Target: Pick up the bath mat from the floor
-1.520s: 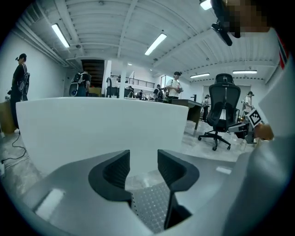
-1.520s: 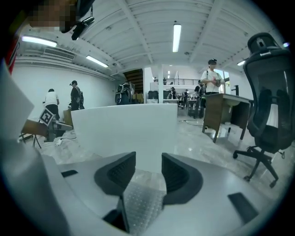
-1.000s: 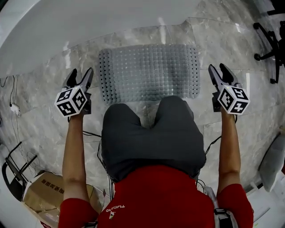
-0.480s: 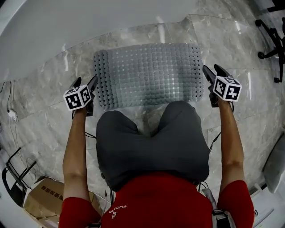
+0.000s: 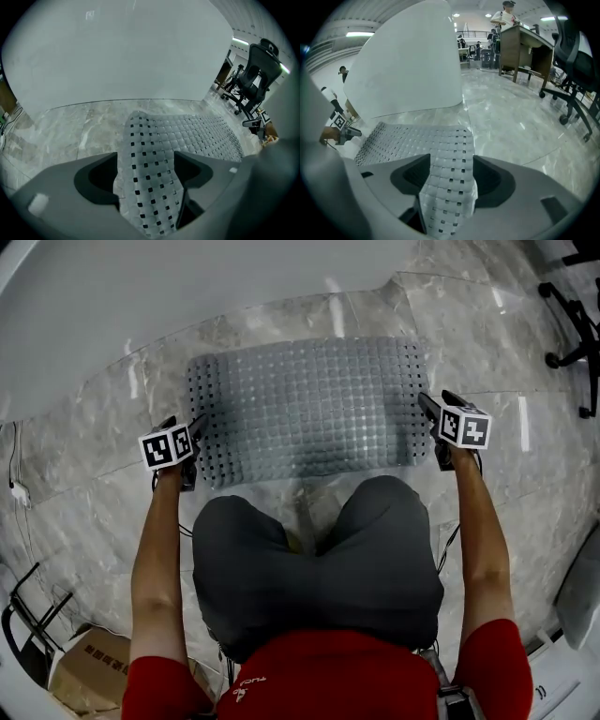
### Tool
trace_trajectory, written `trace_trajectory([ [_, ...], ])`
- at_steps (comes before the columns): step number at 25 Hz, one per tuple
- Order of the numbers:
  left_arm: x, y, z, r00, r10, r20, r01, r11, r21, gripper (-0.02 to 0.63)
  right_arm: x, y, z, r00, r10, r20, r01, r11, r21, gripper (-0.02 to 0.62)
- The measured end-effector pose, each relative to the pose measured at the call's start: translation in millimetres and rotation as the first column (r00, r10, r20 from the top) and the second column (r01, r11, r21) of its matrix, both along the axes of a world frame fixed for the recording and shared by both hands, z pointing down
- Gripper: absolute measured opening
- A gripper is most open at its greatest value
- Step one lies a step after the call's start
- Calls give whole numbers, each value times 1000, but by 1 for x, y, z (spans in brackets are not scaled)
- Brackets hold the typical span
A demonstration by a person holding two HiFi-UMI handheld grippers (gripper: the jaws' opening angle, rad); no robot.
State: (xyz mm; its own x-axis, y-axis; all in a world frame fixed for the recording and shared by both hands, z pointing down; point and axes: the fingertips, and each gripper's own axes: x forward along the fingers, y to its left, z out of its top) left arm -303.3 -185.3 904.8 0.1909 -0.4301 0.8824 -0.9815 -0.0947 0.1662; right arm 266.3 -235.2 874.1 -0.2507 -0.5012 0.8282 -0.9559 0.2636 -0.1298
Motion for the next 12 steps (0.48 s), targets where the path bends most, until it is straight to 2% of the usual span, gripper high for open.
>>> trace_trajectory([
  [5,-11,7,32,999,-29,20,30,997,-64,357,-1,-4,38,1000,0,10,1,998,-59,270],
  [12,-22,12,60,998,-41,51,47,991,-121,369,12,6,78,1000,4,-31,-9,989,-146,279],
])
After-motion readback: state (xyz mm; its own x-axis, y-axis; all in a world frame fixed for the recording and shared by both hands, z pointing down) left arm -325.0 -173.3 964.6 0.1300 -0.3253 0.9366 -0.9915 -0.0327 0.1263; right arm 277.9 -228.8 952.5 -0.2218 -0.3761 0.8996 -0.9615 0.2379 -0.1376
